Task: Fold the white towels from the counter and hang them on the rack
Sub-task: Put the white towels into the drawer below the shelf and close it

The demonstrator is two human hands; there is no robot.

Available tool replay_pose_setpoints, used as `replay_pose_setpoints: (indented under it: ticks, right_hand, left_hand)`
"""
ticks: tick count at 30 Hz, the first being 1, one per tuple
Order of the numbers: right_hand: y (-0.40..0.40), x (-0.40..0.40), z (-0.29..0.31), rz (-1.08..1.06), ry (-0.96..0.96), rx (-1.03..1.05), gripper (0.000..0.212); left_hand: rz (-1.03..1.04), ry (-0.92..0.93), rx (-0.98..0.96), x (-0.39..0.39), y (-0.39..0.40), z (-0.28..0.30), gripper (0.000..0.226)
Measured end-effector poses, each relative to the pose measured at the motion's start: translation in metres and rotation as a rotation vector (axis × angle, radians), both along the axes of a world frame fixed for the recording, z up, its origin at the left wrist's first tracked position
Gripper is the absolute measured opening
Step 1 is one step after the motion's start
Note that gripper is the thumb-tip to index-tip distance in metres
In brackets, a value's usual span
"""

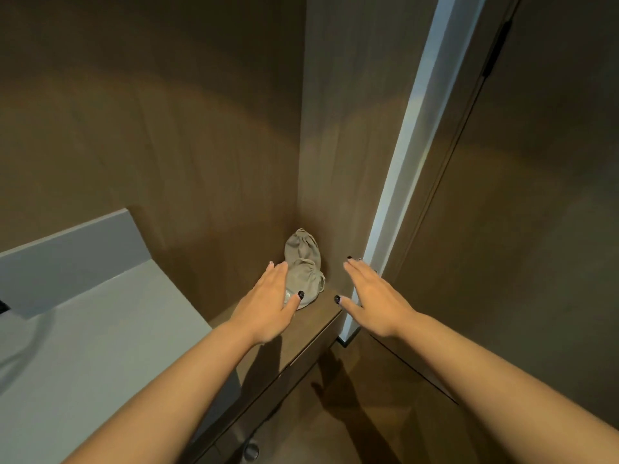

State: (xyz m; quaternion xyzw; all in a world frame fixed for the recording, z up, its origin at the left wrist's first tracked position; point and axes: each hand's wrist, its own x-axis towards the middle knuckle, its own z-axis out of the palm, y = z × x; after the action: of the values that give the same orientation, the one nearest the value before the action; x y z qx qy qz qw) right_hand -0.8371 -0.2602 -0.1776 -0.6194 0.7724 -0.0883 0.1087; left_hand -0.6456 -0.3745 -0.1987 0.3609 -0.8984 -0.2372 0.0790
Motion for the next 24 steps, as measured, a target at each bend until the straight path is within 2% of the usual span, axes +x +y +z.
replay_pose_setpoints:
  ticks: [6, 13, 18, 24]
  right_hand:
    - [-0.051, -0.037, -0.014, 0.105, -0.036, 0.026, 0.074]
    - [-0.1, -0.098, -0.047, 0.306, -0.081, 0.071, 0.074]
    - [-0.115, -0.141, -0.072, 0.465, -0.122, 0.127, 0.072]
    - [-0.11, -0.162, -0.109, 0.487, -0.216, 0.238, 0.07]
  left_hand:
    - [0.071, -0.024, 0.019, -0.029, -0.019, -0.014, 0.069]
    - [0.284, -0.044, 0.07, -0.084, -0.015, -0.042, 0.07]
    - [0.475, -0.06, 0.12, -0.117, 0.002, -0.062, 0.071]
    - [0.601, -0.01, 0.239, -0.141, 0.027, -0.095, 0.073]
